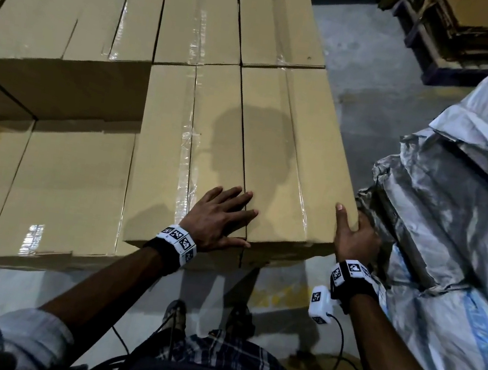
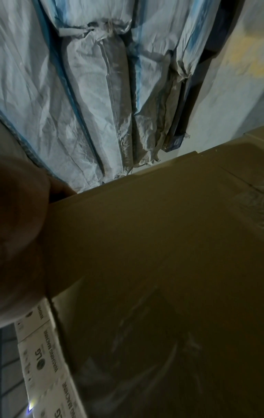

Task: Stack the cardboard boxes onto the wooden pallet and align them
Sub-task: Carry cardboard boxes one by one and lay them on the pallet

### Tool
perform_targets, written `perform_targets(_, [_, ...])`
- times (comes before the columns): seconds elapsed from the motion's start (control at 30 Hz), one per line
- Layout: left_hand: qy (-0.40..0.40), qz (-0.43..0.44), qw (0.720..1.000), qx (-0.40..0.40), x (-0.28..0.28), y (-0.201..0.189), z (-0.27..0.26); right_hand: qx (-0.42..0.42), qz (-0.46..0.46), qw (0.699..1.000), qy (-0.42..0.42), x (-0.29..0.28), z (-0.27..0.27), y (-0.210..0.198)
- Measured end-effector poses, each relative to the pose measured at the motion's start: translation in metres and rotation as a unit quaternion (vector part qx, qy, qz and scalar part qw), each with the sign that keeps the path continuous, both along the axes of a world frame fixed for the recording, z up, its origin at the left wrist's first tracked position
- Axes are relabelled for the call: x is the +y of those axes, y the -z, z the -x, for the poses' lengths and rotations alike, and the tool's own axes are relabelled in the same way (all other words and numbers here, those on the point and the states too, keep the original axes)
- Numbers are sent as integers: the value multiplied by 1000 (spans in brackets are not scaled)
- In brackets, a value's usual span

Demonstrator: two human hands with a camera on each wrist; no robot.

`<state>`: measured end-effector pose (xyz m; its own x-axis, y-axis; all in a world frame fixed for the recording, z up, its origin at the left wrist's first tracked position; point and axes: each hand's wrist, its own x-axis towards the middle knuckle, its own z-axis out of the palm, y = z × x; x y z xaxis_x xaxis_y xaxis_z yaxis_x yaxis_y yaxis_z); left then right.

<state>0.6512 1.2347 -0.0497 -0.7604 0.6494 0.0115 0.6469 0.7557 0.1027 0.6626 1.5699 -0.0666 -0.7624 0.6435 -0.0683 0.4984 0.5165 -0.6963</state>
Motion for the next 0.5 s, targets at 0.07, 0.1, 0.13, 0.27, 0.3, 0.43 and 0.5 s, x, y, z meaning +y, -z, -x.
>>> perform_targets(0.07, [0, 2, 1000, -1, 0, 0, 0, -1, -2, 1000, -2, -1, -1, 0])
perform_targets(0.1, [0, 1, 1000, -1, 0, 1, 0, 2, 0, 1000, -3, 0, -1, -1])
perform_targets(0.13, [1, 2, 1000, -1, 0, 1, -1, 6, -3, 1000, -4, 0, 0, -2])
perform_targets(0.27, [-1, 10, 1000, 0, 0, 0, -1, 3, -3, 1000, -5, -1, 1, -4])
perform_targets(0.3, [-2, 11, 1000, -1, 0, 0, -1, -1, -2, 1000, -3, -1, 1, -4])
perform_targets(0.43, [-5, 10, 1000, 1, 0, 0, -2, 2, 5, 1000, 19, -7, 4, -6])
perform_targets(0.5, [-10, 11, 1000, -3, 0, 0, -3, 5, 4, 1000, 23, -9, 5, -9])
